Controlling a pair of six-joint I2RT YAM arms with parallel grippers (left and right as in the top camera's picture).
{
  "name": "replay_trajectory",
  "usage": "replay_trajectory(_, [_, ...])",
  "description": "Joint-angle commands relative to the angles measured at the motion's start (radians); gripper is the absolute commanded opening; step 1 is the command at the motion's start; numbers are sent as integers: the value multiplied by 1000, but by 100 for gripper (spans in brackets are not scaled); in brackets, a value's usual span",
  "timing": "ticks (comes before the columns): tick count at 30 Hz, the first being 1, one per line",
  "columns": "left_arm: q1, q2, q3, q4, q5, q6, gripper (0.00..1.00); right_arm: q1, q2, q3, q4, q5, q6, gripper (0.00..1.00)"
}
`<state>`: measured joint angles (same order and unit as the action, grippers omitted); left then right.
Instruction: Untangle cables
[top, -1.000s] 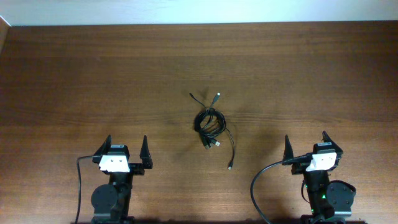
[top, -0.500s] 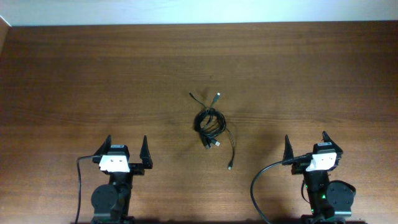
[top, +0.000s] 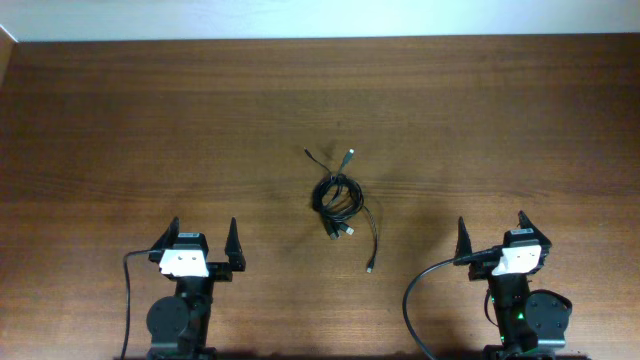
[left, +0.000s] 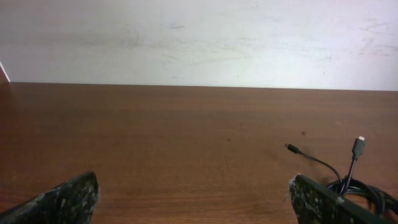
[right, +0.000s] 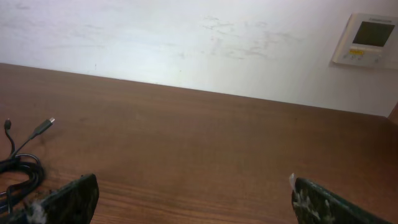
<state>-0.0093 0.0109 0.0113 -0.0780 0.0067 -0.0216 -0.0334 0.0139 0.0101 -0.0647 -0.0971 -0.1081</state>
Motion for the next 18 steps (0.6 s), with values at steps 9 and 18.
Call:
replay_trajectory(9, [-3, 3, 189, 38, 171, -56, 99, 7, -8, -5, -7, 8, 0, 99])
replay_trajectory(18, [-3, 394, 898, -479, 357, -25, 99, 7, -8, 14, 74, -286, 254, 98])
